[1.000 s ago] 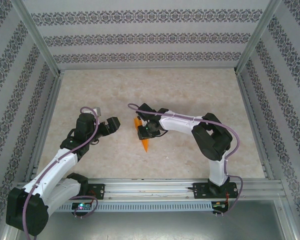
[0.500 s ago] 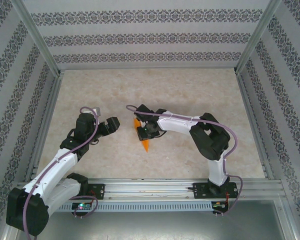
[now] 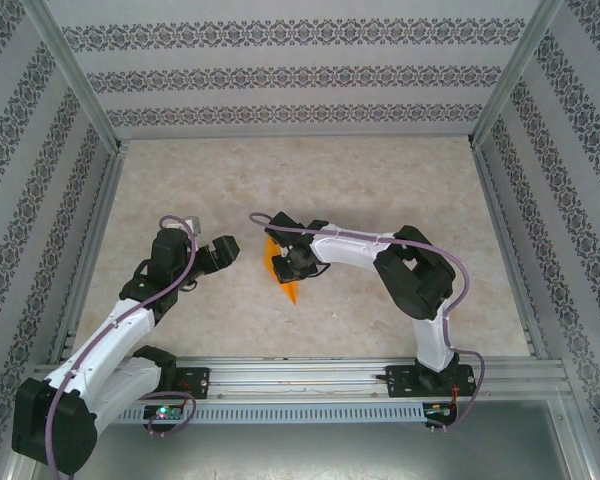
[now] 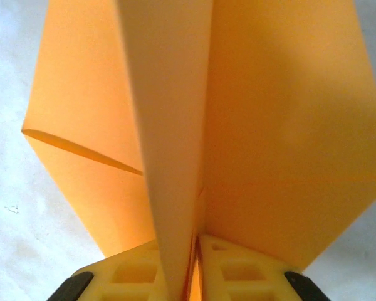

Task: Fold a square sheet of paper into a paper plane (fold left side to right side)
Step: Pick up the paper plane at the center of the table.

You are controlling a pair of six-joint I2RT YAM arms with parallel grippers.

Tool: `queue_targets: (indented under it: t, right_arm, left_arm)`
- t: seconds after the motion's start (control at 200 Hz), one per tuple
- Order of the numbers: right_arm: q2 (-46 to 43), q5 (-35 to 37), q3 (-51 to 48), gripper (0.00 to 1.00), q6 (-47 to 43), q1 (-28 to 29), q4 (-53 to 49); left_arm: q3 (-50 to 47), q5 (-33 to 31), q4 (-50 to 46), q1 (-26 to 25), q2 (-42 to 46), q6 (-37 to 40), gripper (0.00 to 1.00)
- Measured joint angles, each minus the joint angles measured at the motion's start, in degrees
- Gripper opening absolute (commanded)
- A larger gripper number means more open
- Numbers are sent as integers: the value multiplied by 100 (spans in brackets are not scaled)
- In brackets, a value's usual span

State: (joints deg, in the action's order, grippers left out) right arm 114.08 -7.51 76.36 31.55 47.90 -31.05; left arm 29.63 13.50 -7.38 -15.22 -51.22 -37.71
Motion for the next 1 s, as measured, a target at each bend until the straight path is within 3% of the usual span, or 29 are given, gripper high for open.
queue_targets:
  t: [0.24, 0.684, 0.999]
  right_arm:
    - [0, 269, 2, 20, 17, 0, -90]
    - [-13, 369, 2, 3, 37, 0, -111]
    - [-686, 542, 74, 1, 240, -402, -249]
  left_arm:
    - [-4, 0, 0, 37, 9, 0, 91]
    - [-4, 22, -31, 44, 61, 0, 91]
    - [-4, 17, -227, 74, 286, 31, 91]
